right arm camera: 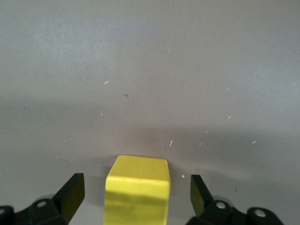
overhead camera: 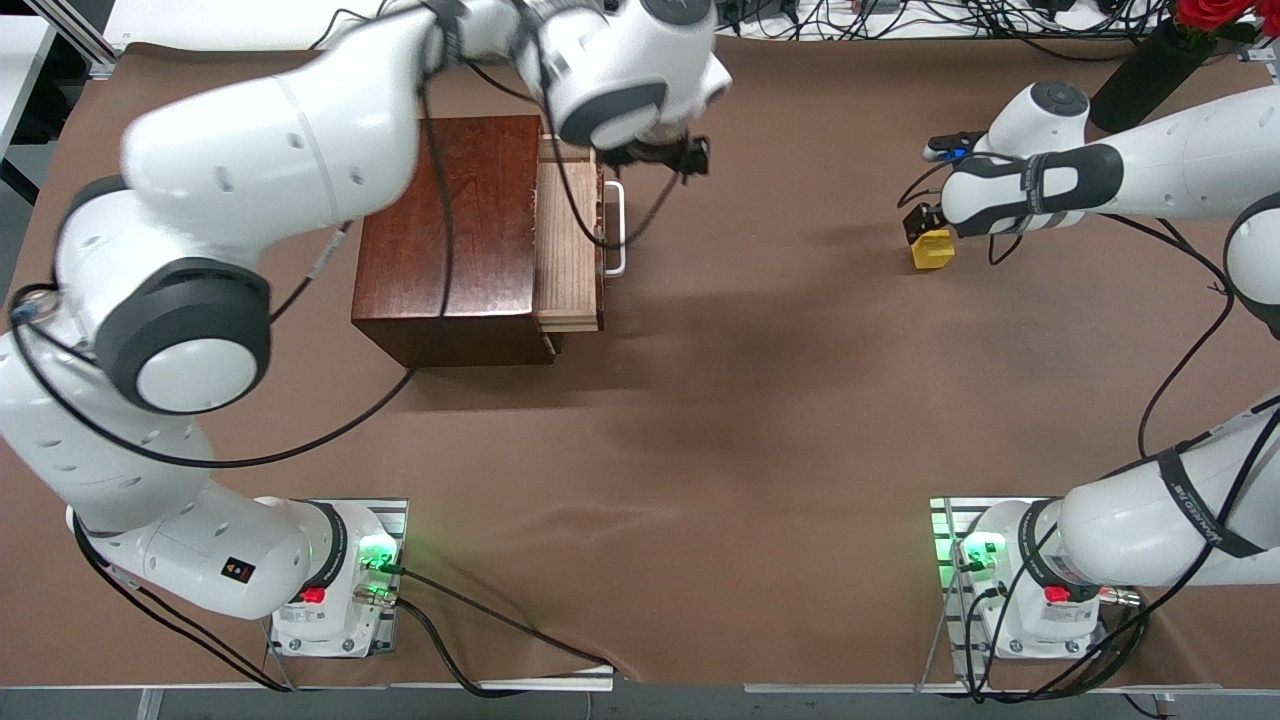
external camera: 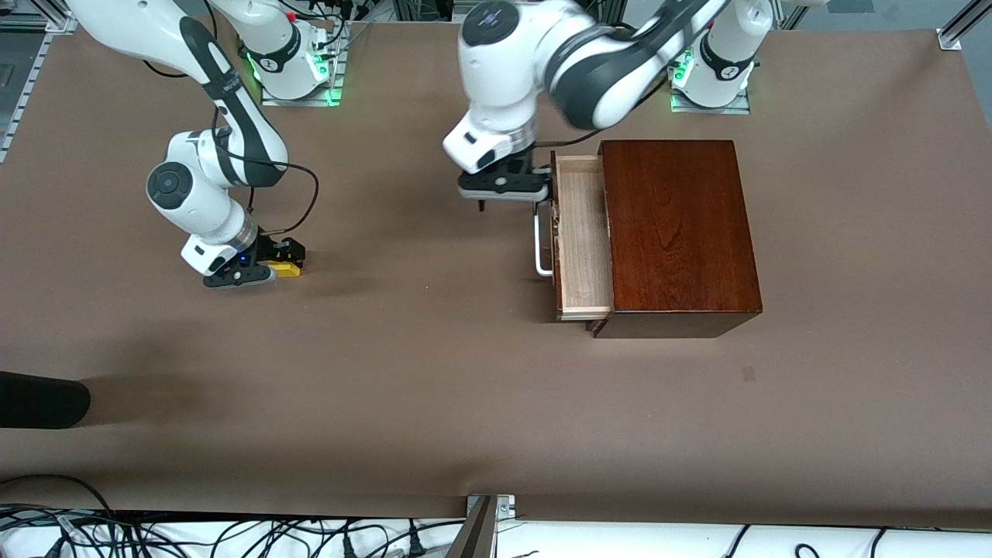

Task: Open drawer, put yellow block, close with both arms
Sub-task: 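Grasp the yellow cube with the right gripper while the left gripper withdraws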

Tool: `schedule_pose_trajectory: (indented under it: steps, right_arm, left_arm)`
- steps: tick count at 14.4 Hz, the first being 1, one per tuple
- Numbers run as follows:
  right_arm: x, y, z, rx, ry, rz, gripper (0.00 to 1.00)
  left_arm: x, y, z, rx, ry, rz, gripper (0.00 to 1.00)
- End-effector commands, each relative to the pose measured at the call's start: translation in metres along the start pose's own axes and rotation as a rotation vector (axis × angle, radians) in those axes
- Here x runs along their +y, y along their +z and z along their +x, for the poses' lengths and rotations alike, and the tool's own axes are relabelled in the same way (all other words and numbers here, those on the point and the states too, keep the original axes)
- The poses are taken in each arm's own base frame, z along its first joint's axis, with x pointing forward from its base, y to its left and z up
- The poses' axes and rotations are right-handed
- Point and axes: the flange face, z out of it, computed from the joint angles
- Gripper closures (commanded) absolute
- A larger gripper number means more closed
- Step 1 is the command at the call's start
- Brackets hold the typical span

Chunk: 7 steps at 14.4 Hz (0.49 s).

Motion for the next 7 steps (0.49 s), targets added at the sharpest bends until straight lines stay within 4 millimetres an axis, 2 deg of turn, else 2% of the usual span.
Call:
schedule_pose_trajectory:
  steps: [1, 2, 3, 5, 6, 7]
  right_arm:
    - [-0.005, 0.017, -0.018, 0.033, 0.006, 0.001, 0.08]
    - [-0.004, 0.020, -0.022, 0.033, 0.005, 0.000, 0.18]
    - [-0.004, 0.019, -0.022, 0.034, 0.004, 0.000, 0.34]
    - [-0.006, 0.016, -0.021, 0.038, 0.001, 0.000, 0.82]
    - [-0.012, 0.013, -0.018, 0.045, -0.011, 0.004, 1.00]
    - [-0.018, 0.004, -0.013, 0.064, -0.021, 0.008, 1.00]
  left_arm:
    - [-0.064, -0.027, 0.022, -0.046, 0.046, 0.010, 0.00]
    - [-0.090, -0.035, 0.031, -0.063, 0.048, 0.007, 0.00]
    - [-0.116, -0.044, 0.041, -0.076, 0.062, -0.005, 0.00]
    - [-0.185, -0.056, 0.058, -0.111, 0.108, -0.014, 0.00]
    - [-0.219, -0.060, 0.065, -0.140, 0.121, -0.045, 0.00]
    - [-0.258, -0.062, 0.073, -0.165, 0.114, -0.084, 0.00]
